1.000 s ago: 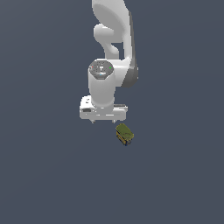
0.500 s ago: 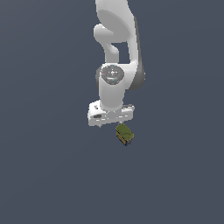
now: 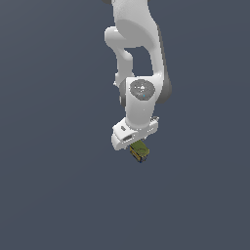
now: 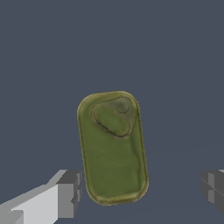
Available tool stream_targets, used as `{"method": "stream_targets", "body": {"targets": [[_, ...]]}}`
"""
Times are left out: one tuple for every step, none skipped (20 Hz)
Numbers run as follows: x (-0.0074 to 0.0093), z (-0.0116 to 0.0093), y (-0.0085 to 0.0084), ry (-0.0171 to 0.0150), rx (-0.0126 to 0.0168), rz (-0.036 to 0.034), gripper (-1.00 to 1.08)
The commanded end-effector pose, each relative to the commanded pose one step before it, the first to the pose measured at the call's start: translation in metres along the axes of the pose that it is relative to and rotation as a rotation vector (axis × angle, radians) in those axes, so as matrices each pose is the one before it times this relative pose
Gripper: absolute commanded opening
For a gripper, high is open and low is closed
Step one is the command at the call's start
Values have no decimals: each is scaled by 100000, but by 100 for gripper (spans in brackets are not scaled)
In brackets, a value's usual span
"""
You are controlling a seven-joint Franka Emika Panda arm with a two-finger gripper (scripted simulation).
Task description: Pick up the object and move it to a goal position.
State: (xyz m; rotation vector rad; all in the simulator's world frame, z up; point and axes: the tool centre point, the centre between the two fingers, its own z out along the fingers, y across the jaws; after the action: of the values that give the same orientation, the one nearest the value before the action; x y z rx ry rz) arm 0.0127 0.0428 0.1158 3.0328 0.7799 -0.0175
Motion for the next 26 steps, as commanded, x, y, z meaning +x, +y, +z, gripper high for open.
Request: {"method": "stream_targets", "body": {"targets": [[562, 260, -713, 553, 227, -5404, 100], [183, 84, -222, 167, 79, -1644, 100], [164, 74, -194, 150, 70, -1451, 100], [144, 64, -167, 132, 61, -1256, 100], [123, 54, -140, 113, 51, -1063, 100], [102, 44, -113, 93, 42, -867, 100], [80, 34, -88, 73, 33, -675, 100], [57, 25, -61, 52, 23, -480, 100], [35, 15, -38, 32, 14, -291, 100], [12, 5, -13, 11, 5, -97, 100], [-58, -18, 39, -81, -3, 555, 100], [-2, 41, 2, 0, 0, 0, 100], [-5, 123, 5, 0, 0, 0, 100], [6, 201, -18, 7, 1, -48, 100], [-13, 286, 11, 0, 0, 0, 100], [3, 361, -23, 9, 2, -68, 100], [-8, 441, -10, 7, 2, -48, 100], [-8, 517, -19, 10, 3, -68, 100], [-14, 590, -18, 10, 3, -68, 100], [-8, 578, -26, 12, 4, -84, 100], [-12, 502, -8, 7, 2, -48, 100], [-4, 424, -9, 7, 1, -48, 100], [7, 346, -8, 7, 0, -48, 100], [3, 271, 20, 0, 0, 0, 100], [31, 188, -5, 6, -5, -48, 100], [28, 114, 23, 0, 0, 0, 100]]}}
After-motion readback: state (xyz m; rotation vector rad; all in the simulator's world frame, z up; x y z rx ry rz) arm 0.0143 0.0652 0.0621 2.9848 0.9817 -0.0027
